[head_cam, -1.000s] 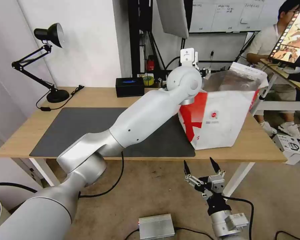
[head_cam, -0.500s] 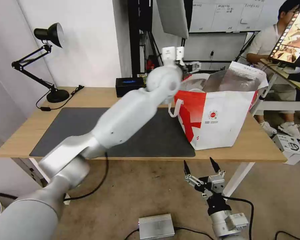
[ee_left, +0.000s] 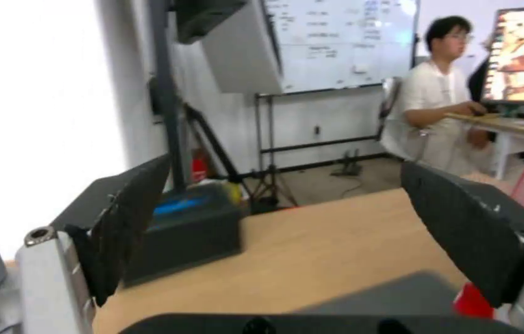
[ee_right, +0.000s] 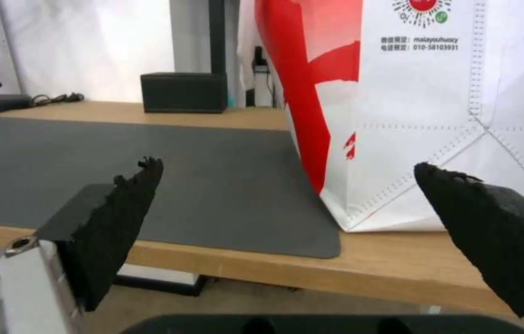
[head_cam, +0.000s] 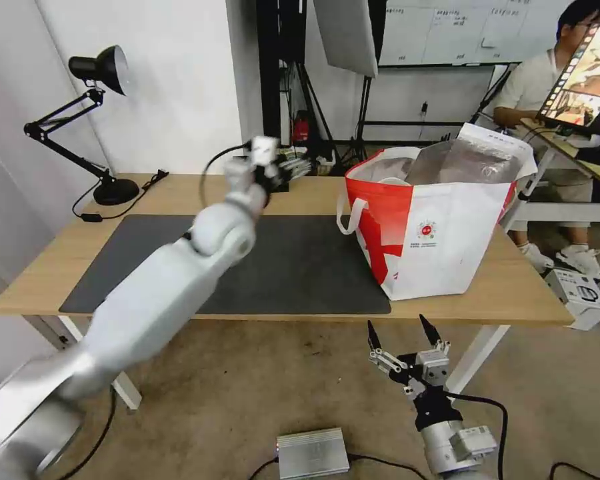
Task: Pick up the trash from the table and place it into the takeout bag.
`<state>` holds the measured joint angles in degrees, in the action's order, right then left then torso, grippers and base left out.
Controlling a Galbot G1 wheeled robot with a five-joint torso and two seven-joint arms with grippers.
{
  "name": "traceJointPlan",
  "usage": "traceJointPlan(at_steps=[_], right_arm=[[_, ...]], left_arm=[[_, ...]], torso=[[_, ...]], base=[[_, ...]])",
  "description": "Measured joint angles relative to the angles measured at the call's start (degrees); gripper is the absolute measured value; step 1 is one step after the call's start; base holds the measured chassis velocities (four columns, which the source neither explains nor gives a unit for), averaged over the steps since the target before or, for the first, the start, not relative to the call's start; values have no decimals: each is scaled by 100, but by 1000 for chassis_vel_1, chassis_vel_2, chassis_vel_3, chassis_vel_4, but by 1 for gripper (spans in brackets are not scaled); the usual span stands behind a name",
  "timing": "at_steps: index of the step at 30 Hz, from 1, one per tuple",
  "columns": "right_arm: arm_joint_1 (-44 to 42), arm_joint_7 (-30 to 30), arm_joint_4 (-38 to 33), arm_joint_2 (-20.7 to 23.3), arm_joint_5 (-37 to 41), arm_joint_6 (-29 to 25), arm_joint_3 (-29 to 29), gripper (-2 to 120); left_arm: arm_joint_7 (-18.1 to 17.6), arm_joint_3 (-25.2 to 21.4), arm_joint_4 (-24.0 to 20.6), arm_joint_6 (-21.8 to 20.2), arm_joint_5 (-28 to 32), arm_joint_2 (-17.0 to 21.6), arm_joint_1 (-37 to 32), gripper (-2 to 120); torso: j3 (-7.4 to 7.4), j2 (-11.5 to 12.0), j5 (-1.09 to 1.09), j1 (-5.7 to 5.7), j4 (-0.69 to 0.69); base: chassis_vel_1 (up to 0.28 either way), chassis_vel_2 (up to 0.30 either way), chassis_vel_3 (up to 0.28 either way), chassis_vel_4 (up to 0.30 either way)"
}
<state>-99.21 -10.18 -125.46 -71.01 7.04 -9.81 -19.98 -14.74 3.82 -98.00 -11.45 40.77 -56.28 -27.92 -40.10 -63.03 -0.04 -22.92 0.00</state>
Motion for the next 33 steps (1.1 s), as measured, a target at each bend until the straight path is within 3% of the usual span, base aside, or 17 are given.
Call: traceJointPlan(at_steps=[1, 4, 13, 16, 22, 24, 33], right_arm=[[0, 0, 0, 0, 0, 0, 0, 100], [0, 0, 0, 0, 0, 0, 0, 100], [0, -1, 0, 0, 0, 0, -1, 100], [0, 0, 0, 0, 0, 0, 0, 100], [0, 0, 0, 0, 0, 0, -1, 100], [0, 0, 0, 0, 0, 0, -1, 100], [0, 0, 0, 0, 0, 0, -1, 100]], left_arm=[[0, 0, 0, 0, 0, 0, 0, 100], [127, -831, -443, 5, -307, 230, -974, 100], [326, -1909, -1183, 17, -758, 131, -2469, 100], [391, -2314, -1485, 23, -1006, -222, -3057, 100], [441, -2564, -1848, -70, -1407, -652, -3600, 100], [608, -2807, -2001, -81, -1646, -899, -3956, 100], [944, -3310, -2227, 152, -2070, -1356, -4988, 100]], torso=[[0, 0, 0, 0, 0], [0, 0, 1, 1, 3], [0, 0, 3, 1, 1], [0, 0, 3, 1, 0], [0, 0, 4, 1, -1], [0, 0, 4, 1, -1], [0, 0, 4, 1, 0]], base=[[0, 0, 0, 0], [0, 0, 0, 0], [0, 0, 0, 0], [0, 0, 0, 0], [0, 0, 0, 0], [0, 0, 0, 0], [0, 0, 0, 0]])
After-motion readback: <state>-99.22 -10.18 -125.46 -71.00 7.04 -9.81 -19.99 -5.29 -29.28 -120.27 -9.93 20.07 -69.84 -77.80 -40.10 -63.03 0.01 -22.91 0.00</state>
